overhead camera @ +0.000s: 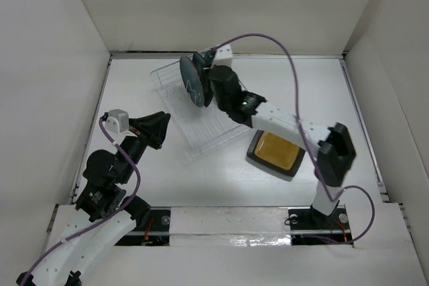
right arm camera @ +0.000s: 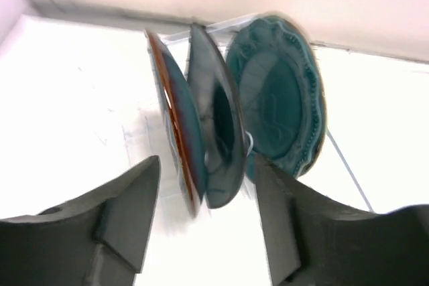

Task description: Load the plates into the dish rack

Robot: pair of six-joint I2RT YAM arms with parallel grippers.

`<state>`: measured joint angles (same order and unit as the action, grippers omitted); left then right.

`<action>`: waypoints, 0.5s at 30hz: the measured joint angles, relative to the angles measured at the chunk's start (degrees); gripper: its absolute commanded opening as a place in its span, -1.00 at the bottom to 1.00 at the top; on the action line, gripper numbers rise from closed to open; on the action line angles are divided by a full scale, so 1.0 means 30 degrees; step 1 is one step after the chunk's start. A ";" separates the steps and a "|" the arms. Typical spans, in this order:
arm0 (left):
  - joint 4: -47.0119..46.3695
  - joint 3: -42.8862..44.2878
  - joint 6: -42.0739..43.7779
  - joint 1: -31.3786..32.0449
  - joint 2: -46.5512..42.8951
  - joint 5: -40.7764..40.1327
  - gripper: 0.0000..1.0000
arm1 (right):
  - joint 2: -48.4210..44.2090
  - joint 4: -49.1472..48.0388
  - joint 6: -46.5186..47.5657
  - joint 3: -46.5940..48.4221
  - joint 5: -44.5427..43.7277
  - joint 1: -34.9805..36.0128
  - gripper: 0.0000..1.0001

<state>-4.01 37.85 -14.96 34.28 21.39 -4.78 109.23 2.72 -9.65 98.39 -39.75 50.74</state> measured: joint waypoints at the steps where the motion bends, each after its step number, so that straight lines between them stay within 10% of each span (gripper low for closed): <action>1: 0.0007 0.0000 -0.0007 0.0000 0.0007 0.0007 -0.58 | -0.1530 -0.0627 -0.0357 -0.1727 0.0481 -0.0153 -0.81; 11: -0.0007 0.0000 -0.0146 0.0000 0.0051 0.0262 -0.57 | -1.6837 -0.2922 -0.7446 -1.9875 0.4350 -0.7898 -1.00; 15: -0.0015 0.0000 -0.0189 0.0000 0.0080 0.0459 -0.58 | -2.1332 -0.0022 -0.9304 -2.3715 0.5377 -1.0797 -0.11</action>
<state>-4.05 37.85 -15.53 34.28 21.63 -3.40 45.23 2.66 -37.56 27.24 -23.62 18.35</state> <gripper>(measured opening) 0.211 0.221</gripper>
